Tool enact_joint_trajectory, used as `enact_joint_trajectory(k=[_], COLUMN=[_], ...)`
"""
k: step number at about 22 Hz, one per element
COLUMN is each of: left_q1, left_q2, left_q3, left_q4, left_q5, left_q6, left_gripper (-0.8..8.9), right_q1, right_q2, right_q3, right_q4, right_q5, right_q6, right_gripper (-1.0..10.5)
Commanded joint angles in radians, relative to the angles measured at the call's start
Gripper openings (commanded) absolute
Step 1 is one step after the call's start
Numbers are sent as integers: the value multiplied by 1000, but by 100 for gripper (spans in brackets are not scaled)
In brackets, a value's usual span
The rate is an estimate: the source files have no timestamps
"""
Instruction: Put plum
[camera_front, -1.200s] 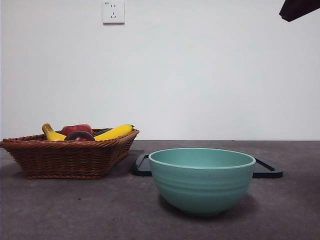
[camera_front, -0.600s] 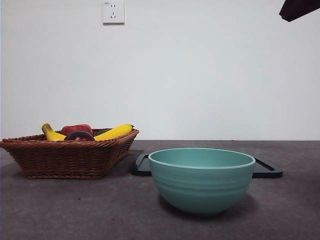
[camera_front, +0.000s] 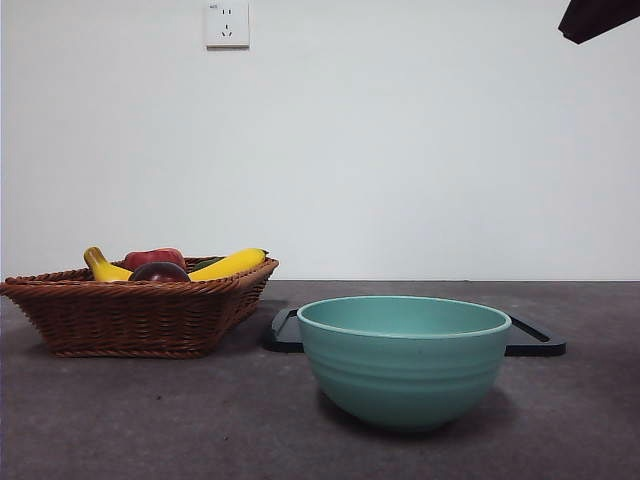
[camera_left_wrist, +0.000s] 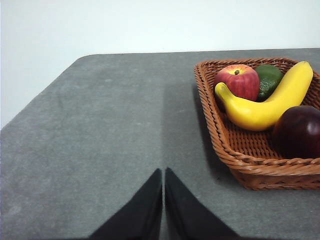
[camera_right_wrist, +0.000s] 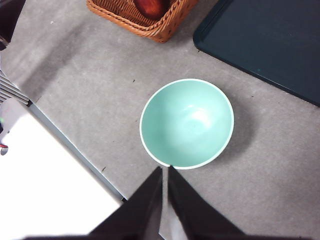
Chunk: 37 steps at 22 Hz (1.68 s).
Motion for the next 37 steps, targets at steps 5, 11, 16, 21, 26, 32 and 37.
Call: enact_joint_trajectory(k=[5, 11, 16, 21, 26, 32, 37], left_q1=[2, 2, 2, 2, 2, 2, 2], left_q2=[-2, -2, -2, -2, -2, -2, -2], left_q3=[-21, -21, -21, -21, -21, -21, -21], left_q4=[-7, -7, -7, -7, -8, -7, -7], left_q5=[-3, -3, -3, -3, -3, -3, -3], left_q6=[6, 6, 6, 6, 6, 6, 6], left_gripper=[7, 7, 7, 7, 7, 7, 7], right_q1=[8, 8, -44, -321, -575, -661, -666], right_q2=[7, 7, -23, -125, -234, -402, -539], right_q3=[16, 16, 16, 14, -37, -313, -553], right_q4=[6, 6, 32, 173, 330, 649, 812], right_q5=[0, 0, 19, 52, 133, 133, 149], right_q6=[-8, -8, -132, -266, -345, -350, -350], right_gripper=[7, 7, 7, 7, 7, 7, 7])
